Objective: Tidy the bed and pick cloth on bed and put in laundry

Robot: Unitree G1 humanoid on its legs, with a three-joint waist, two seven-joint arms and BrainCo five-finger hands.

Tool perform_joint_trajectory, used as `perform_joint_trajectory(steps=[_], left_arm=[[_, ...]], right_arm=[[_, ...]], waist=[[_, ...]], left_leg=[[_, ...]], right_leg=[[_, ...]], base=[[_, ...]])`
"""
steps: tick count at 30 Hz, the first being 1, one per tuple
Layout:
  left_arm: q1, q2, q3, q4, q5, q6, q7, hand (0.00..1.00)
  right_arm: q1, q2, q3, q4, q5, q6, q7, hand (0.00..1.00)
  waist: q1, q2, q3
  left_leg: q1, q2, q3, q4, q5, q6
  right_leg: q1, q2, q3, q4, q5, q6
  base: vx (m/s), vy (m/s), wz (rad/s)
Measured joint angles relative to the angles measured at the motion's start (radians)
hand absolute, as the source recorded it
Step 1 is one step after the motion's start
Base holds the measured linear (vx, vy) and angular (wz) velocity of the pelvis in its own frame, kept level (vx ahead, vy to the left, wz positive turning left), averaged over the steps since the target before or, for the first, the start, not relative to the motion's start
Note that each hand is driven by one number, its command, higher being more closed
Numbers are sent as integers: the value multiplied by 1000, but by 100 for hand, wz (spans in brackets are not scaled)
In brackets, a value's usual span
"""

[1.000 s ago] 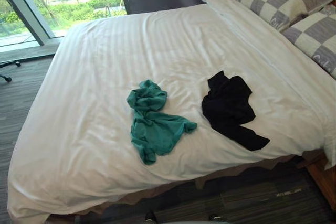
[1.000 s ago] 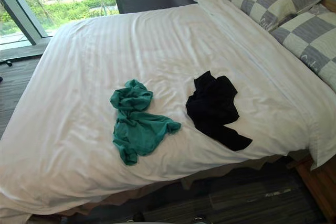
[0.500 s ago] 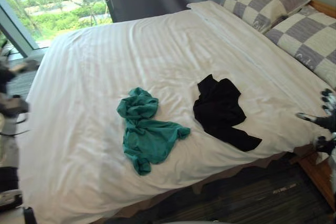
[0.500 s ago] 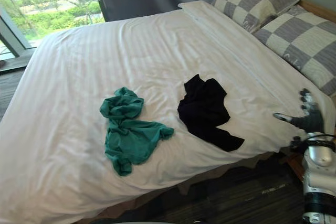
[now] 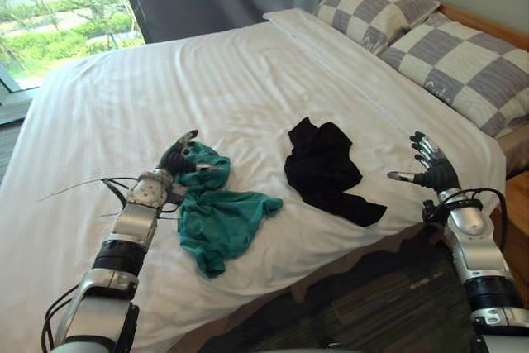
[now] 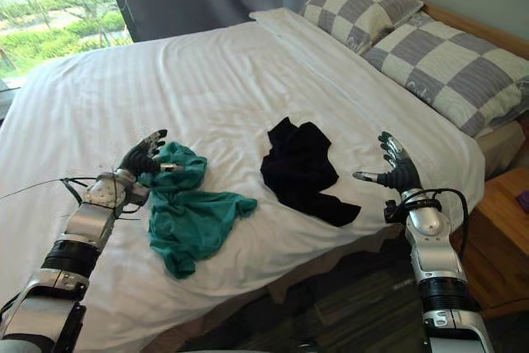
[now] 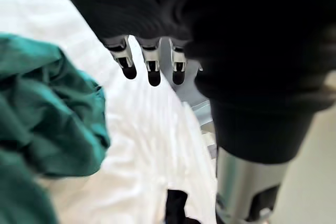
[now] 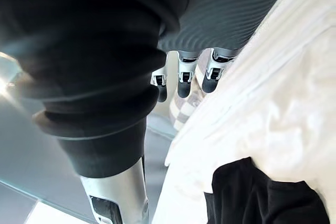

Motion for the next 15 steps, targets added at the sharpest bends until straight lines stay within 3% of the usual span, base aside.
perform_joint_trajectory(steps=[6, 15], left_arm=[[-7, -25, -3, 92, 72, 65, 31, 0], [-56, -32, 49, 114, 138, 67, 51, 0]], right_arm=[[-29, 17, 2, -13, 1, 2, -22, 0], [-92, 17, 0, -93, 12, 25, -68, 0]], waist=[[-10, -14, 41], [-20, 9, 128]], left_leg=[[-44, -5, 24, 1, 19, 17], [-110, -4, 21, 1, 37, 22]], right_leg=[[-49, -3, 27, -8, 36, 1], [-115, -1, 54, -8, 54, -7]], base=[[-11, 5, -6], [-25, -13, 1]])
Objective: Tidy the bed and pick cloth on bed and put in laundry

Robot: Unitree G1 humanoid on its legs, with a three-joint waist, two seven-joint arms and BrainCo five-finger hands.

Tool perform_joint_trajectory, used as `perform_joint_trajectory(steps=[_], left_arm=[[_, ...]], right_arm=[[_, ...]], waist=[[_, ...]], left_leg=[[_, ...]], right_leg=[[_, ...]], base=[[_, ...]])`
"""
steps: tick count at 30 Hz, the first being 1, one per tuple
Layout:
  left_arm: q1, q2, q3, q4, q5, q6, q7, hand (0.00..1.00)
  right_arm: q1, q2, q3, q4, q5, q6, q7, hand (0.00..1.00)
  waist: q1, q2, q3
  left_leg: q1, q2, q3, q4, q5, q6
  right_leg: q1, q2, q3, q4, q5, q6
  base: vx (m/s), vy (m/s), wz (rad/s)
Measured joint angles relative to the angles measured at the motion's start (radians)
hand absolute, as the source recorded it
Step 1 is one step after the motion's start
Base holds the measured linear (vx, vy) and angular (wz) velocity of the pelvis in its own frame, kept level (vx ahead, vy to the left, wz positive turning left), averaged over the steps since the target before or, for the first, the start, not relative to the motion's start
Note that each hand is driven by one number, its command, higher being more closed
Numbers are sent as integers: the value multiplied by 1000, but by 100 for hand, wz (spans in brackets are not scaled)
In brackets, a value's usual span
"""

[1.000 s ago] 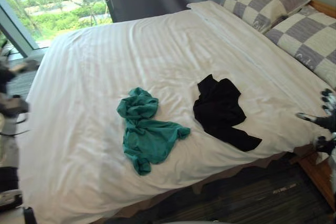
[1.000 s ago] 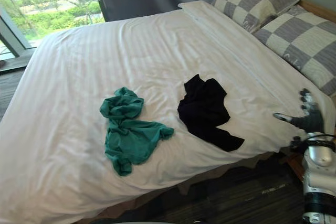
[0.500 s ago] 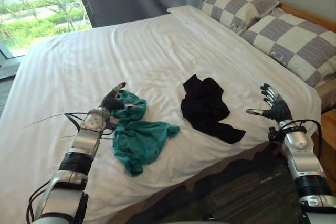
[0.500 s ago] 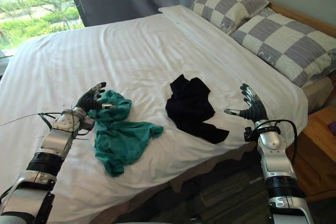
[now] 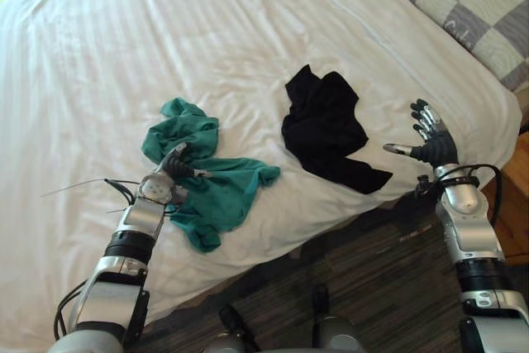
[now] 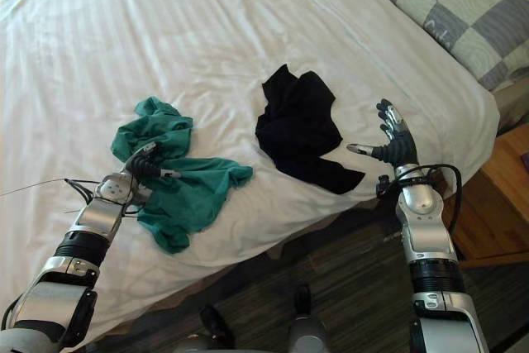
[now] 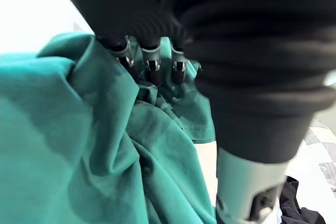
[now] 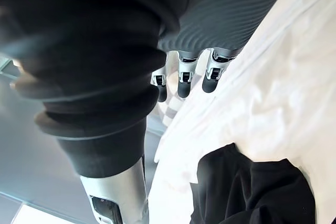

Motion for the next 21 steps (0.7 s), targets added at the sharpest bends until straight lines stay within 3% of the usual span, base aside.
perform_joint_trajectory(steps=[6, 14, 15, 21], left_arm=[[-13, -9, 3, -1, 90, 16, -7, 0], [-7, -31, 14, -6, 222, -7, -9, 0], [-6, -46, 14, -6, 257, -8, -9, 100], [13, -44, 14, -13, 334, -10, -9, 100]], right_arm=[[0, 0, -4, -58, 9, 19, -1, 0], [0, 2, -9, -125, 9, 43, -2, 0], [-1, 3, -9, -135, 9, 49, -2, 0], [-1, 3, -11, -139, -5, 66, -2, 0]], waist=[[-6, 11, 41], [-9, 20, 87], [-8, 24, 88], [-12, 49, 100]], left_leg=[[-23, 4, 10, 0, -3, -4], [-49, 2, 18, 0, 2, -2], [-58, 2, 21, 0, 6, 2], [-60, 2, 31, 0, 11, 7]], right_leg=[[-31, 2, 5, 4, 0, 1], [-70, 1, 21, 18, 3, 4], [-83, 2, 25, 22, 3, 4], [-101, 4, 38, 36, 2, 6]], base=[[-21, -21, -2], [6, -13, -3], [12, -28, -6], [11, -25, -7]])
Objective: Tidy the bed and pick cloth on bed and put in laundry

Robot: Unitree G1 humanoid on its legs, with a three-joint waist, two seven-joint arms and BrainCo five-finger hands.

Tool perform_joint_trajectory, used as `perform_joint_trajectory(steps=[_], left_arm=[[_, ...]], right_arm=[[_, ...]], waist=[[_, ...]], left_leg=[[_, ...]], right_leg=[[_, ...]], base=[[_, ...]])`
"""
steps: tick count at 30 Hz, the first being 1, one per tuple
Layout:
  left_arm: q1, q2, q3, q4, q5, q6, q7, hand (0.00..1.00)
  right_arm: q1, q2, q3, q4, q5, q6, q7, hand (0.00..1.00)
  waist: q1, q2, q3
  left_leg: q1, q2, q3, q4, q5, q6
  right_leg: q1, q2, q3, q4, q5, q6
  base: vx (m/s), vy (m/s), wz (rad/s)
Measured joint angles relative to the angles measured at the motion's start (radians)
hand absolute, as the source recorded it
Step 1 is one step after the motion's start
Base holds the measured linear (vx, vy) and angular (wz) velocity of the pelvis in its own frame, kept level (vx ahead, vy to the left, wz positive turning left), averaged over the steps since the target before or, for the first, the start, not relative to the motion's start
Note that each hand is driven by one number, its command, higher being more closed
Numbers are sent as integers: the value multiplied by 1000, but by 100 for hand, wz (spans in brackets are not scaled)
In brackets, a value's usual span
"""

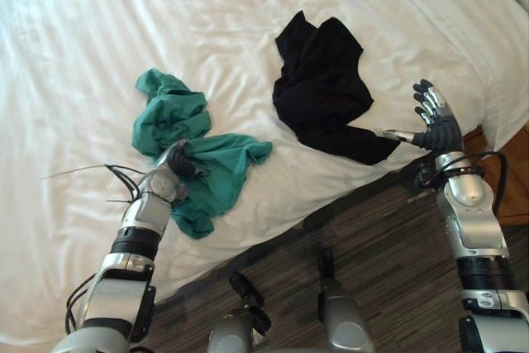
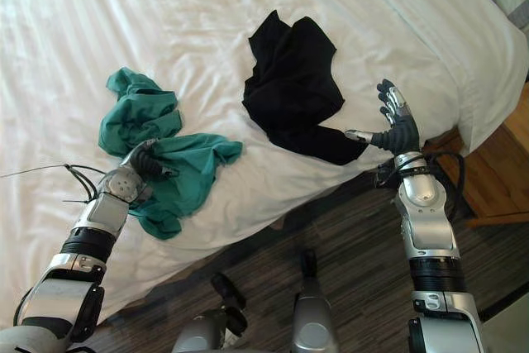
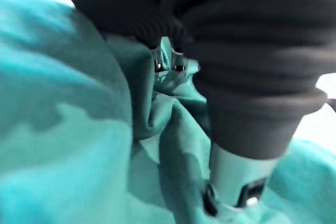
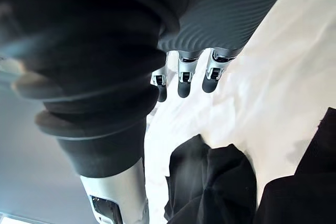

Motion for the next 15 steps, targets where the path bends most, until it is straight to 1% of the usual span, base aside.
perform_joint_trajectory(steps=[3, 4, 6, 8, 9, 10, 12, 13, 14, 15], left_arm=[[64, 25, 0, -62, -1, -15, 0, 100], [102, 36, -4, -104, -6, -21, -3, 100], [145, 38, -6, -157, -13, -25, -8, 100], [206, 41, -6, -221, -45, -41, -10, 100], [232, 49, -6, -251, -73, -47, -10, 100], [252, 56, -8, -285, -120, -57, -14, 100], [264, 60, -11, -321, -182, -63, -26, 100], [289, 69, -13, -366, -220, -69, -43, 100], [301, 71, -15, -385, -232, -73, -49, 100], [333, 76, -16, -437, -274, -74, -68, 100]], right_arm=[[0, 0, -2, -10, -9, 16, 0, 0], [3, 0, -10, -28, -12, 32, 1, 0], [3, -2, -23, -33, -28, 42, 1, 0], [2, -6, -30, -33, -48, 63, 1, 0], [2, -14, -32, -33, -51, 73, 1, 0], [1, -33, -33, -32, -58, 83, 2, 0], [-9, -61, -32, -18, -77, 97, 4, 0], [-41, -77, -32, 21, -86, 105, 5, 0], [-56, -88, -32, 37, -86, 106, 6, 0], [-90, -115, -32, 68, -86, 108, 15, 0]], waist=[[-11, 6, 4], [-19, 12, 11], [-21, 17, 16], [-17, 20, 17], [-17, 22, 18], [-17, 28, 21], [-14, 34, 26], [-13, 37, 32], [-11, 39, 36], [-7, 43, 45]], left_leg=[[2, -1, -10, 0, 0, 0], [2, -2, -20, 0, 1, 1], [2, -3, -27, 0, 2, 2], [0, -2, -36, 0, 4, 3], [-3, -2, -47, 0, 5, 4], [-8, -3, -65, 0, 14, 13], [-23, -5, -89, 0, 20, 17], [-33, -7, -106, 1, 23, 20], [-35, -10, -110, 2, 23, 20], [-40, -16, -119, 6, 24, 22]], right_leg=[[0, 0, 0, 3, -3, 4], [0, -2, -4, 13, -9, 12], [1, -4, -10, 21, -13, 19], [2, -4, -15, 21, -15, 21], [4, -4, -23, 21, -15, 22], [6, -4, -41, 21, -16, 23], [6, -7, -62, 21, -16, 23], [6, -10, -74, 21, -17, 24], [6, -11, -79, 21, -17, 24], [7, -16, -88, 21, -18, 25]], base=[[9, -21, 0], [10, -20, 9], [15, -23, 10], [43, -34, 10], [71, -39, 28], [62, -33, 33], [38, -17, 40], [27, 0, 35], [28, 9, 29], [34, 18, 30]])
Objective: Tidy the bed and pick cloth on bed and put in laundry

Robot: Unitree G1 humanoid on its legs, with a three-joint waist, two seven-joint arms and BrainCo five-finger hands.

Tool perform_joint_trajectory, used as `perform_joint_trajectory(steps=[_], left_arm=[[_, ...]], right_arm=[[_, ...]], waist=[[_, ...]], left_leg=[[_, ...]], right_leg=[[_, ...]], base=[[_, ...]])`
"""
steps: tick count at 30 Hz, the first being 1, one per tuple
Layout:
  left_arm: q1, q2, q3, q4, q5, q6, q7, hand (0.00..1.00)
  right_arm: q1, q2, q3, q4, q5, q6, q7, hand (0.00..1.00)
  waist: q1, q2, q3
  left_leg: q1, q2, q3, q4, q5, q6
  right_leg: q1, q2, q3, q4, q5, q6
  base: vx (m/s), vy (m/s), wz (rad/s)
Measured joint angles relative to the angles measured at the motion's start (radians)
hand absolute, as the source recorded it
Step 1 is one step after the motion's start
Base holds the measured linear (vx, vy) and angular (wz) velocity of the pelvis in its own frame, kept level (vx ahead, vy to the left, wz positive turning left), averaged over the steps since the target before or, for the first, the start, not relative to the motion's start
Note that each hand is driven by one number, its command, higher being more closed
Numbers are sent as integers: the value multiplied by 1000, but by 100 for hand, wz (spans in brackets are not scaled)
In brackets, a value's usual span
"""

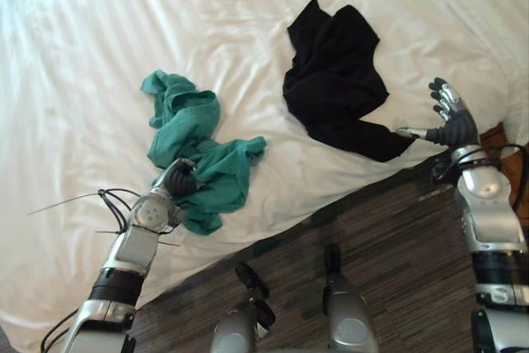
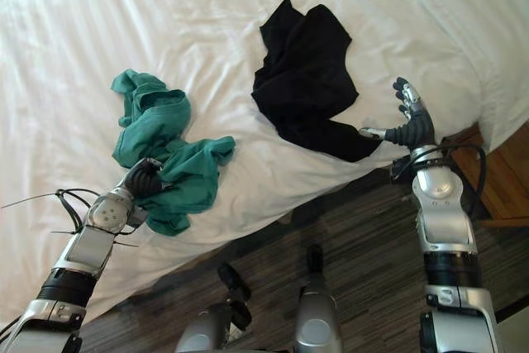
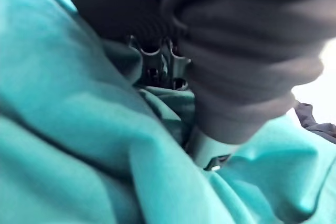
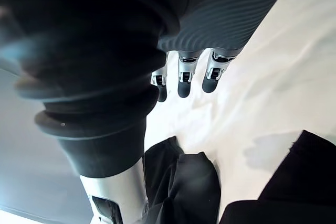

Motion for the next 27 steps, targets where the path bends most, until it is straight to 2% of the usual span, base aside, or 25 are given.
perform_joint_trajectory(steps=[1, 4, 7, 10, 11, 13, 14, 15, 17, 21, 22, 27], left_arm=[[33, 0, -6, -60, -47, -1, -28, 100], [97, -1, -14, -145, -139, -4, -80, 100], [132, -1, -22, -204, -217, -3, -102, 100], [144, -1, -31, -235, -285, -3, -106, 100], [149, -1, -38, -243, -318, -3, -115, 100], [151, -1, -38, -260, -346, -3, -128, 100], [151, -2, -40, -274, -369, -3, -131, 100], [151, -3, -40, -280, -377, -3, -134, 100], [150, -4, -47, -297, -406, -4, -145, 100], [150, -6, -55, -299, -433, -6, -146, 100], [150, -6, -54, -299, -450, -8, -145, 100], [149, -6, -58, -299, -489, -11, -147, 100]], right_arm=[[-30, -52, 0, 29, 0, 0, 14, 0], [-102, -112, 3, 87, -1, 0, 40, 0], [-176, -159, 25, 154, -3, -2, 69, 0], [-239, -190, 59, 223, -16, -2, 83, 0], [-269, -204, 70, 252, -33, -3, 98, 0], [-297, -221, 94, 282, -41, -3, 102, 0], [-327, -229, 110, 314, -43, -4, 110, 0], [-341, -234, 120, 328, -45, -5, 114, 0], [-397, -254, 148, 379, -68, -5, 122, 0], [-457, -282, 181, 421, -81, -4, 122, 0], [-473, -296, 198, 426, -89, 0, 126, 100], [-515, -344, 220, 467, -205, 34, 222, 100]], waist=[[9, 13, 11], [32, 33, 25], [64, 46, 32], [77, 54, 39], [79, 64, 45], [86, 69, 59], [102, 71, 63], [105, 75, 65], [112, 97, 83], [130, 110, 87], [128, 113, 88], [128, 122, 90]], left_leg=[[-12, -2, -16, 0, 4, 6], [-37, -7, -43, 1, 9, 13], [-67, -8, -61, 2, 16, 16], [-91, -13, -77, 2, 26, 22], [-105, -19, -92, 2, 29, 26], [-113, -23, -101, 2, 30, 28], [-129, -26, -101, 2, 32, 30], [-137, -27, -105, 2, 34, 32], [-154, -34, -125, 2, 39, 39], [-195, -40, -133, 3, 46, 47], [-206, -43, -140, 3, 49, 48], [-221, -59, -160, 3, 50, 45]], right_leg=[[-1, -6, -13, 0, -1, 1], [-8, -9, -39, 0, -1, 1], [-26, -10, -54, 0, -1, 1], [-40, -16, -71, 1, -1, 1], [-43, -22, -85, 1, -1, 1], [-46, -26, -91, 1, -1, 1], [-65, -29, -90, 6, -1, 1], [-72, -30, -92, 8, -1, 1], [-79, -38, -111, 11, -2, 1], [-122, -45, -121, 27, -4, 2], [-135, -51, -123, 41, -12, 8], [-173, -77, -127, 104, -44, 13]], base=[[33, 14, 29], [34, 8, 28], [41, 4, 18], [49, 7, 23], [71, 23, 24], [54, 25, 17], [31, 16, 5], [40, 12, 8], [62, 14, 20], [44, 8, 8], [34, 9, 14], [50, 7, 10]])
